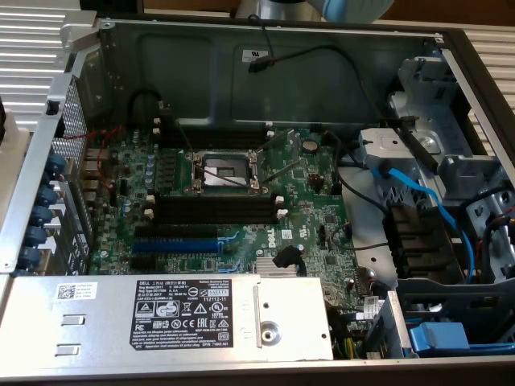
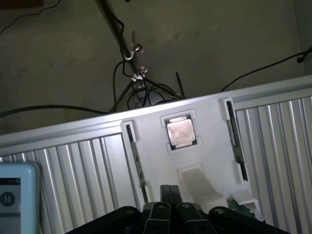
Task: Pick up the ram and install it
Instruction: 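Pick up the ram and move it above insertion slot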
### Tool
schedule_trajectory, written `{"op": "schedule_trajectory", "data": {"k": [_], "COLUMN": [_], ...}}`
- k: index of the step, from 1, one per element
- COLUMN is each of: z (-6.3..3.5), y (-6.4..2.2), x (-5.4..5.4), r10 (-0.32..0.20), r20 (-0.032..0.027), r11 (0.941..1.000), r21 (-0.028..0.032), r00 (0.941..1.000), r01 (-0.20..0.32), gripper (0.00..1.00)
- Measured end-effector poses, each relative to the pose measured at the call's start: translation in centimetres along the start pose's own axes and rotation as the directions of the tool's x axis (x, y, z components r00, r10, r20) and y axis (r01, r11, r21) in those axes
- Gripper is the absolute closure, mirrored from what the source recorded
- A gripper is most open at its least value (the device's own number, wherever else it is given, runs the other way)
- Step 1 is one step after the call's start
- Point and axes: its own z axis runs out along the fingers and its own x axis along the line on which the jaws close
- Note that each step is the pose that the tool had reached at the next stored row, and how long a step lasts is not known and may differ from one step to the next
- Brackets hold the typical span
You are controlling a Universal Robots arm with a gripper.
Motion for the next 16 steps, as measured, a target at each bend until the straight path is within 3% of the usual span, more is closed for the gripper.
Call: {"op": "schedule_trajectory", "data": {"k": [10,16], "z": [0.83,1.46], "y": [-0.04,-0.28], "x": [0.3,1.6], "r10": [-0.096,-0.12], "r20": [0.0027,0.0053], "r11": [0.9954,0.9927], "r21": [-0.001,-0.0019], "r00": [0.9954,0.9927], "r01": [0.096,0.12], "gripper": [0.89,0.89]}}
